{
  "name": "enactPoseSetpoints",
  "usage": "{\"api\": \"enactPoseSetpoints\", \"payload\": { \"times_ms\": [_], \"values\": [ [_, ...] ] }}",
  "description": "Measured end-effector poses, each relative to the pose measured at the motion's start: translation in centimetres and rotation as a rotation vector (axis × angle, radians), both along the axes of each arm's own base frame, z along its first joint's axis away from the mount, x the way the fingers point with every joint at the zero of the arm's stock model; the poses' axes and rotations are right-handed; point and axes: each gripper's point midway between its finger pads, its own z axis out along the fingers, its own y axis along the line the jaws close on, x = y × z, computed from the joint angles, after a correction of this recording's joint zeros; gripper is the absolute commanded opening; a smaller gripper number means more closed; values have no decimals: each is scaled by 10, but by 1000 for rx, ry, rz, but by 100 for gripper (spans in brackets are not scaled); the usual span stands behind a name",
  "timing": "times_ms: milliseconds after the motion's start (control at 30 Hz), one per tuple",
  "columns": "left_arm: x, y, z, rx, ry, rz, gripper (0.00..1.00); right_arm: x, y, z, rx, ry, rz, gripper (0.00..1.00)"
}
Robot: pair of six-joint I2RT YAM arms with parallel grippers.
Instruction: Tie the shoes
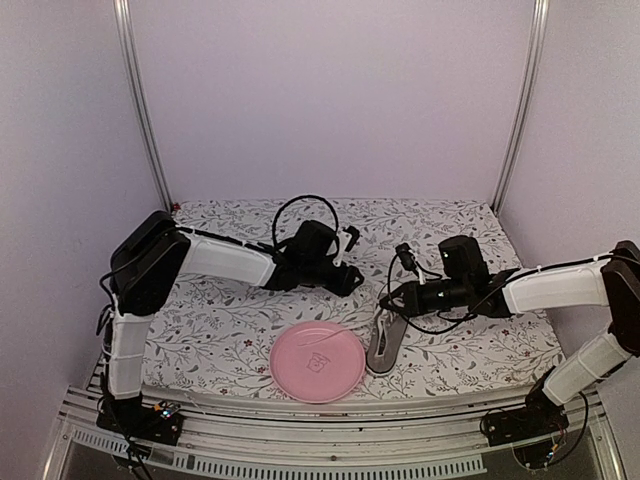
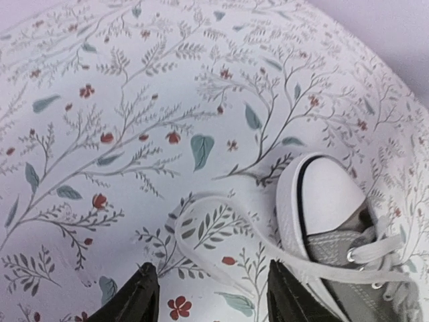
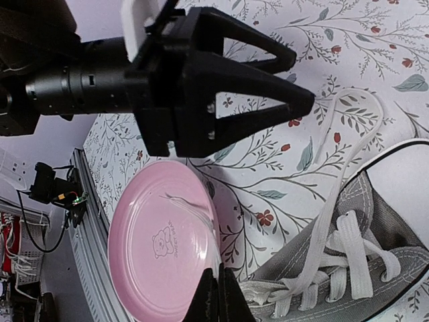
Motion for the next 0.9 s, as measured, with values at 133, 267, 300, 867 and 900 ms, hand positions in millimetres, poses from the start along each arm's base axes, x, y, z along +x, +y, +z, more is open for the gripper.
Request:
{"api": "enactPoseSetpoints", "payload": {
  "times_ms": [133,267,300,867,900],
  "values": [
    [1,5,-28,70,106,35,49,0,0,0,0,1,0,2],
    [1,8,-32,36,179,84,49,0,0,0,2,4,-3,2],
    [-1,11,-36,31,202,88,50,0,0,0,2,4,-3,2],
    [18,-29,-48,-146,367,71,51,2,0,1,3,-1,-11,2],
    [20,-31,-49,-138,366,84,51,2,0,1,2,-2,-13,2]
  ]
}}
